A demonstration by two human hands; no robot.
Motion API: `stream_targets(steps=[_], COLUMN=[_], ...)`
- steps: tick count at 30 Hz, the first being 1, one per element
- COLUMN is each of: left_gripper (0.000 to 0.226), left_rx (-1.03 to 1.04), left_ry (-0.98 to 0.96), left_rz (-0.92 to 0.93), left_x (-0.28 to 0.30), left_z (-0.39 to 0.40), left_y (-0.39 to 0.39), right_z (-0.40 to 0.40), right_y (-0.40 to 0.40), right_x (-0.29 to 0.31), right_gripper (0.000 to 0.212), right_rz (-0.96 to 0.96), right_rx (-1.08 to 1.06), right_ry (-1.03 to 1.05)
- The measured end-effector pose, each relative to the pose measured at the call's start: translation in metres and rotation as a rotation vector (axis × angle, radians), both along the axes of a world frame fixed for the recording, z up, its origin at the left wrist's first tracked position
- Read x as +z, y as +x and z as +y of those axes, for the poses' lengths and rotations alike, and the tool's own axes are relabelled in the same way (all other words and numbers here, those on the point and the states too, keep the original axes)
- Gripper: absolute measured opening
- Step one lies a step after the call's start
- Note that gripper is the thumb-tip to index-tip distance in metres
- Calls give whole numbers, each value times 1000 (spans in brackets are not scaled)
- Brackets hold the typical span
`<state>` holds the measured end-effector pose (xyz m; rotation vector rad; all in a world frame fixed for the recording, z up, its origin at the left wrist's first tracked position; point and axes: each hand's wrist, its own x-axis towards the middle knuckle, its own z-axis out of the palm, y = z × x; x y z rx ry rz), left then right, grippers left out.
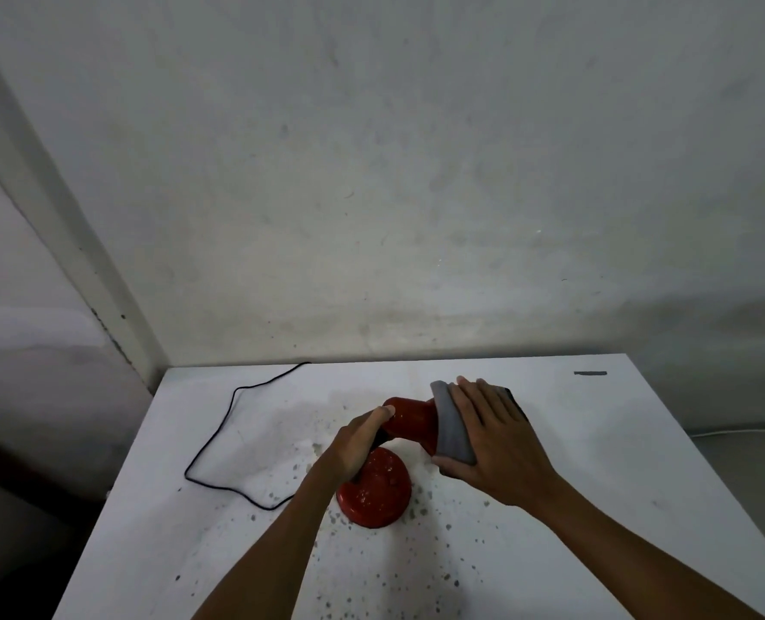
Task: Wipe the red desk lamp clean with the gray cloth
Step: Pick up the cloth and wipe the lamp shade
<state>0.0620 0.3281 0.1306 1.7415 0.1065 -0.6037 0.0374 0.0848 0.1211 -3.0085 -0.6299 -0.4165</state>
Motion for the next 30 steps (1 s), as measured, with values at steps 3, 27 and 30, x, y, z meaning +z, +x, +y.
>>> stream_targets(steps=[3,27,30], left_gripper=[25,22,22], left_rx=[-13,29,55], left_ry=[13,14,49], left_rz=[-4,1,2], left_x=[1,2,3], left_z=[-1,-5,-7], left_y=[-2,-2,-1], right_z=[25,0,19], right_y=[10,78,92], right_x=[4,49,57], right_gripper=[96,81,71], right_rz=[-14,735,845], right_rx=[51,183,216], right_ry=[-85,65,25])
